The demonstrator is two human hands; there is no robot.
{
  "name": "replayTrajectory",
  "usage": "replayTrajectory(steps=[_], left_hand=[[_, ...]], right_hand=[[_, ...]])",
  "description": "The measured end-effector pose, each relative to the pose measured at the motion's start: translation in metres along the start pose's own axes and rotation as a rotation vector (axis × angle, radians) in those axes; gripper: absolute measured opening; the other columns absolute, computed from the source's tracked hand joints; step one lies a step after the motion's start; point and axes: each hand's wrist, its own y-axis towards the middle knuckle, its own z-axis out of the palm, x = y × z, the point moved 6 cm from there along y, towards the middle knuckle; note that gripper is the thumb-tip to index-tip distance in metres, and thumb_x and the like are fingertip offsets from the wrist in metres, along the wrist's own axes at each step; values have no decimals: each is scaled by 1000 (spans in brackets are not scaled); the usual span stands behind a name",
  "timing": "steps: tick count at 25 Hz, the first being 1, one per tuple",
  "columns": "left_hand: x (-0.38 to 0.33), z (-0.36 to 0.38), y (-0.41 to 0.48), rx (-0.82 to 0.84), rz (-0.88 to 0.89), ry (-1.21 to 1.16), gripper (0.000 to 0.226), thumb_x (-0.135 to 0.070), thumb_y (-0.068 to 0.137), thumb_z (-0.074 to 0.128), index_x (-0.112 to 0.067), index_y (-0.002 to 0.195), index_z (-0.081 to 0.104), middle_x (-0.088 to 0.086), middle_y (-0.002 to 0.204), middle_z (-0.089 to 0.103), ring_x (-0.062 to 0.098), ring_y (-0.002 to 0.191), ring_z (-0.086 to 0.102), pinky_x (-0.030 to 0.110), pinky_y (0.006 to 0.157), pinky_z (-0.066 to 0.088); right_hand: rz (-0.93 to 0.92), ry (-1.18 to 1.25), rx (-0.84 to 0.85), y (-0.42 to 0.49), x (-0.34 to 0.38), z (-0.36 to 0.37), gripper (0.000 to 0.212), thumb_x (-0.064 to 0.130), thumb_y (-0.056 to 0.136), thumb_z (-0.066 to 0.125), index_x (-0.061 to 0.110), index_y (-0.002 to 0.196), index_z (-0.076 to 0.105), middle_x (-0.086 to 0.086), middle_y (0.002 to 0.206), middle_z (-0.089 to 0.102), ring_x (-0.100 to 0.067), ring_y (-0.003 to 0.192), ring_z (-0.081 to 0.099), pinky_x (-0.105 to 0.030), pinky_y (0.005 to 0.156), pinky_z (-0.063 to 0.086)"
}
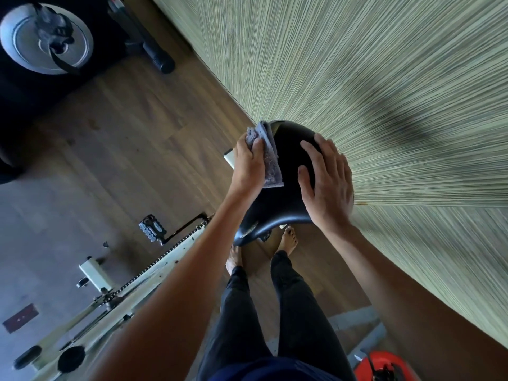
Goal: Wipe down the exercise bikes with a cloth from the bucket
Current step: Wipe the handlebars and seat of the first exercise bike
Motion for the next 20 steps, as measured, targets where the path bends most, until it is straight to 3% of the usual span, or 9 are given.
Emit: replayTrajectory(steps=[3, 8, 13, 17, 20], left_hand=[[11, -4, -27, 44, -84, 58, 47, -40, 102, 37, -8, 136, 44, 5, 124, 49, 21, 115, 52, 35, 98, 42], [45, -47, -80, 302, -94, 537, 34, -37, 106, 36, -17, 130, 50, 4, 115, 55, 17, 100, 53, 27, 79, 37], [47, -39, -68, 241, -81, 374, 24, -36, 106, 36, -24, 118, 52, 5, 113, 59, 15, 94, 54, 31, 81, 37], [58, -52, -101, 136, 30, 400, 32, -32, 105, 39, -17, 132, 50, -1, 117, 51, 11, 106, 47, 25, 91, 30], [44, -44, -90, 147, 79, 417, 34, -32, 105, 38, -17, 133, 50, -3, 119, 50, 8, 107, 45, 24, 91, 31]], right_hand=[[7, 22, -24, -1, 0, -1, 45, 32, 104, 43, 25, 148, 44, 3, 160, 36, -19, 150, 30, -44, 121, 27], [-17, 1, -64, -1, 0, -1, 44, 33, 105, 43, 24, 147, 47, 1, 158, 40, -21, 147, 35, -44, 119, 31], [-6, 13, -50, -1, -1, 1, 45, 34, 104, 41, 26, 148, 45, 3, 159, 38, -20, 149, 32, -43, 121, 28], [-10, 2, -60, -1, -1, 0, 44, 34, 104, 41, 26, 147, 46, 3, 159, 39, -21, 148, 34, -44, 120, 29], [-14, 2, -62, 0, 0, 0, 44, 34, 104, 41, 26, 147, 46, 2, 159, 39, -21, 148, 34, -44, 120, 30]])
